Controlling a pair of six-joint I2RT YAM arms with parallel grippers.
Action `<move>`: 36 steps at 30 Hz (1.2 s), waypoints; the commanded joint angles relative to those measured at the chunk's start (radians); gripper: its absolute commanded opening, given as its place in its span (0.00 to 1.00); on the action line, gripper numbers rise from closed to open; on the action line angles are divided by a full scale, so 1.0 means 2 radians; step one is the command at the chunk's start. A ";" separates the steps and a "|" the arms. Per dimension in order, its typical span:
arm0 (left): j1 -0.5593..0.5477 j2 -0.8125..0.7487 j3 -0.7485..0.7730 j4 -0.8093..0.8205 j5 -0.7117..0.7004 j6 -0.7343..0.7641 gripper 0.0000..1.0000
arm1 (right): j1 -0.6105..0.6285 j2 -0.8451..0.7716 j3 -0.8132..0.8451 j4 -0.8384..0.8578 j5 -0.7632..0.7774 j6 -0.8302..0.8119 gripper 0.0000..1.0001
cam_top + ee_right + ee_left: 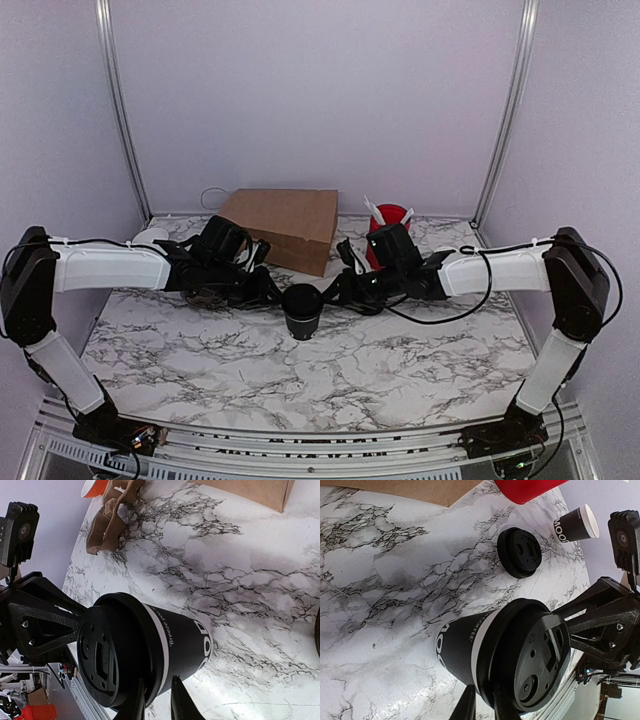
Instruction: Pack the takeout coffee
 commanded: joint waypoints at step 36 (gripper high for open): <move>-0.009 0.044 0.006 -0.058 -0.032 0.031 0.11 | 0.076 0.032 0.068 -0.147 0.131 -0.035 0.13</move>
